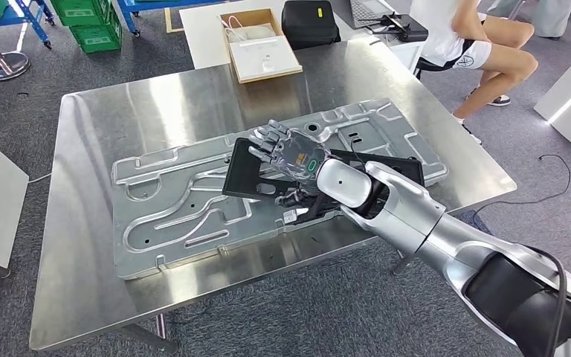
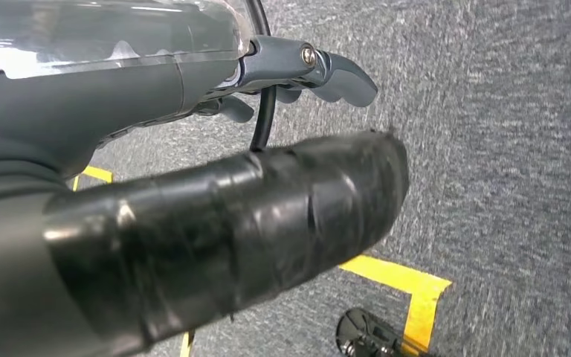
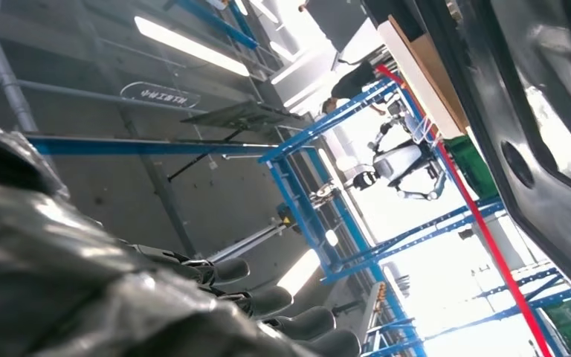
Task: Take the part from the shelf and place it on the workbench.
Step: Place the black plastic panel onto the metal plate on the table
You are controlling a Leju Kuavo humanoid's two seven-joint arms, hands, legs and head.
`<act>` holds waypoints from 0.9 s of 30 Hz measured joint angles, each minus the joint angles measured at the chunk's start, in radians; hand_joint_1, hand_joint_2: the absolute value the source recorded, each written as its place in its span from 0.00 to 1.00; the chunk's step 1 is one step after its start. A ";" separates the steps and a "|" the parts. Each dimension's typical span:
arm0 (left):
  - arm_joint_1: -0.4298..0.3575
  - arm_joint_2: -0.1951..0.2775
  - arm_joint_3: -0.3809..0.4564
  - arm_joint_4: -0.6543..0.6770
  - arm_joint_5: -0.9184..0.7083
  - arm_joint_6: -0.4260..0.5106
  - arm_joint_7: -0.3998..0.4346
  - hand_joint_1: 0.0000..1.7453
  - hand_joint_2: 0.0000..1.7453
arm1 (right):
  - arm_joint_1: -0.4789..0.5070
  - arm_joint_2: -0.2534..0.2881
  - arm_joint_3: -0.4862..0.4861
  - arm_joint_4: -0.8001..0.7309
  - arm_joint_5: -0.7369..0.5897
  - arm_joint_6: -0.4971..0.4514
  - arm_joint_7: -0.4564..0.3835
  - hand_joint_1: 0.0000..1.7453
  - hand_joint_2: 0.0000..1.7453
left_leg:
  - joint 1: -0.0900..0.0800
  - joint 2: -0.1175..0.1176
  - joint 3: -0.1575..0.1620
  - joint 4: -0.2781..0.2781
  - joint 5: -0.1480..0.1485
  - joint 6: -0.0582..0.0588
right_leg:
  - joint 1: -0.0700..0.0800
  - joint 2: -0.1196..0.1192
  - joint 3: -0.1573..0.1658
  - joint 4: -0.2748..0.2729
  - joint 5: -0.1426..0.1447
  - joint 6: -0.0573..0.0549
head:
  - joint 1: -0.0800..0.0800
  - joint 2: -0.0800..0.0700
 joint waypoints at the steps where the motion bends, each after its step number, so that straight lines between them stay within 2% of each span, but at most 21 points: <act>1: 0.000 -0.001 0.000 0.000 -0.001 -0.003 -0.001 0.00 0.00 | 0.001 -0.002 -0.003 0.000 0.001 0.000 0.000 0.00 0.00 | 0.004 0.002 0.006 -0.012 0.008 0.003 | 0.001 0.000 0.003 -0.002 -0.001 0.003 | 0.000 0.000; 3: -0.001 -0.003 0.000 0.000 -0.004 -0.007 -0.004 0.00 0.00 | 0.001 -0.009 -0.009 0.000 0.003 -0.002 0.000 0.00 0.00 | 0.013 0.007 0.017 -0.041 0.027 0.010 | 0.003 0.001 -0.007 0.028 -0.032 0.012 | 0.000 0.000; 4: -0.001 -0.005 0.000 0.000 -0.006 -0.007 -0.004 0.00 0.00 | 0.001 -0.013 -0.011 0.000 0.004 -0.004 0.000 0.00 0.00 | 0.017 0.009 0.020 -0.050 0.034 0.012 | 0.001 0.002 -0.025 0.072 -0.064 0.015 | 0.001 0.000; 6: -0.002 -0.006 0.000 0.000 -0.007 -0.008 -0.004 0.00 0.00 | 0.007 -0.018 -0.012 0.000 0.005 -0.005 -0.001 0.00 0.00 | 0.018 0.011 0.015 -0.051 0.037 0.013 | -0.007 0.002 -0.076 0.197 -0.131 0.025 | 0.001 0.000; 7: -0.002 -0.007 0.000 0.000 -0.007 -0.008 -0.004 0.00 0.00 | 0.012 -0.021 -0.012 0.001 0.005 -0.005 -0.001 0.00 0.00 | 0.019 0.012 0.012 -0.048 0.037 0.012 | -0.013 0.001 -0.096 0.247 -0.149 0.031 | 0.001 0.000; 8: -0.002 -0.007 0.000 0.000 -0.008 -0.009 -0.004 0.00 0.00 | 0.017 -0.024 -0.012 0.001 0.005 -0.005 -0.002 0.00 0.00 | 0.021 0.012 0.007 -0.043 0.037 0.010 | -0.019 0.001 -0.102 0.269 -0.149 0.037 | 0.001 0.000; 9: -0.002 -0.007 0.000 0.000 -0.008 -0.009 -0.003 0.00 0.00 | 0.019 -0.027 -0.012 0.001 0.005 -0.005 -0.002 0.00 0.00 | 0.024 0.012 0.002 -0.036 0.036 0.006 | -0.025 0.000 -0.088 0.251 -0.130 0.042 | 0.001 0.000; 10: -0.002 -0.007 0.000 0.000 -0.009 -0.010 -0.003 0.00 0.00 | 0.021 -0.029 -0.012 0.001 0.005 -0.005 -0.002 0.00 0.00 | 0.028 0.012 -0.004 -0.027 0.033 0.000 | -0.031 -0.001 -0.057 0.197 -0.098 0.049 | 0.001 0.000; 12: -0.002 -0.007 0.000 0.000 -0.010 -0.013 -0.002 0.00 0.00 | 0.021 -0.035 -0.013 0.000 0.006 -0.005 -0.002 0.00 0.00 | 0.035 0.010 -0.016 -0.007 0.027 -0.016 | -0.034 0.000 0.015 0.072 -0.058 0.058 | 0.001 0.000; 13: -0.003 -0.006 0.000 -0.001 -0.011 -0.015 -0.001 0.00 0.00 | 0.021 -0.039 -0.013 -0.001 0.007 -0.004 -0.003 0.00 0.00 | 0.036 0.009 -0.022 0.001 0.025 -0.024 | -0.032 0.003 0.033 0.039 -0.049 0.054 | 0.001 0.000; 14: -0.003 -0.006 0.000 -0.001 -0.013 -0.016 -0.001 0.00 0.00 | 0.021 -0.042 -0.014 -0.002 0.007 -0.004 -0.003 0.00 0.00 | 0.034 0.007 -0.026 0.007 0.025 -0.032 | -0.029 0.005 0.037 0.027 -0.052 0.047 | 0.001 0.000; 17: -0.002 -0.008 0.000 -0.001 -0.016 -0.018 0.000 0.00 0.00 | 0.021 -0.049 -0.014 -0.006 0.008 -0.004 -0.004 0.00 0.00 | 0.032 0.004 -0.036 0.014 0.030 -0.050 | -0.027 0.007 0.020 0.032 -0.045 0.017 | 0.001 0.000; 18: -0.002 -0.009 0.000 -0.001 -0.016 -0.019 0.000 0.00 0.00 | 0.021 -0.050 -0.014 -0.007 0.009 -0.003 -0.004 0.00 0.00 | 0.034 0.005 -0.043 0.023 0.018 -0.054 | -0.026 0.006 0.014 0.033 -0.040 0.007 | 0.000 0.000; 19: -0.002 -0.009 0.000 -0.001 -0.016 -0.021 0.000 0.00 0.00 | 0.020 -0.051 -0.014 -0.009 0.009 -0.002 -0.006 0.00 0.00 | 0.036 0.006 -0.054 0.048 -0.007 -0.056 | -0.026 0.004 0.007 0.032 -0.034 -0.003 | 0.000 0.000; 20: -0.002 -0.009 0.000 -0.001 -0.016 -0.022 0.000 0.00 0.00 | 0.020 -0.052 -0.014 -0.010 0.008 0.000 -0.007 0.00 0.00 | 0.036 0.007 -0.073 0.094 -0.046 -0.057 | -0.025 0.003 0.000 0.031 -0.027 -0.012 | 0.000 0.000; 22: -0.002 -0.008 0.000 -0.001 -0.017 -0.025 0.000 0.00 0.00 | 0.020 -0.055 -0.014 -0.012 0.008 0.005 -0.014 0.00 0.00 | 0.034 0.008 -0.120 0.228 -0.132 -0.056 | -0.017 0.002 -0.020 0.032 -0.013 -0.023 | 0.000 0.000; 23: -0.002 -0.008 0.000 -0.001 -0.017 -0.026 0.000 0.00 0.00 | 0.020 -0.058 -0.014 -0.014 0.008 0.007 -0.018 0.00 0.00 | 0.031 0.007 -0.136 0.284 -0.158 -0.053 | -0.012 0.002 -0.031 0.033 -0.005 -0.026 | 0.000 0.000; 24: -0.002 -0.008 0.000 -0.001 -0.017 -0.027 0.000 0.00 0.00 | 0.021 -0.060 -0.014 -0.015 0.008 0.009 -0.020 0.00 0.00 | 0.028 0.007 -0.137 0.311 -0.166 -0.049 | -0.007 0.002 -0.041 0.033 0.002 -0.028 | 0.000 0.000; 25: -0.002 -0.008 0.000 -0.001 -0.018 -0.028 0.000 0.00 0.00 | 0.021 -0.063 -0.014 -0.016 0.007 0.010 -0.021 0.00 0.00 | 0.025 0.007 -0.119 0.300 -0.155 -0.042 | -0.003 0.002 -0.050 0.034 0.009 -0.028 | 0.000 0.000; 26: -0.003 -0.008 0.000 -0.001 -0.018 -0.030 0.000 0.00 0.00 | 0.022 -0.065 -0.014 -0.016 0.007 0.011 -0.021 0.00 0.00 | 0.020 0.007 -0.081 0.252 -0.131 -0.033 | 0.002 0.002 -0.058 0.035 0.016 -0.029 | 0.000 0.000; 27: -0.003 -0.008 0.000 -0.001 -0.018 -0.032 0.000 0.00 0.00 | 0.021 -0.068 -0.014 -0.017 0.007 0.012 -0.021 0.00 0.00 | 0.014 0.007 -0.032 0.181 -0.107 -0.021 | 0.005 0.002 -0.065 0.035 0.023 -0.028 | 0.000 0.000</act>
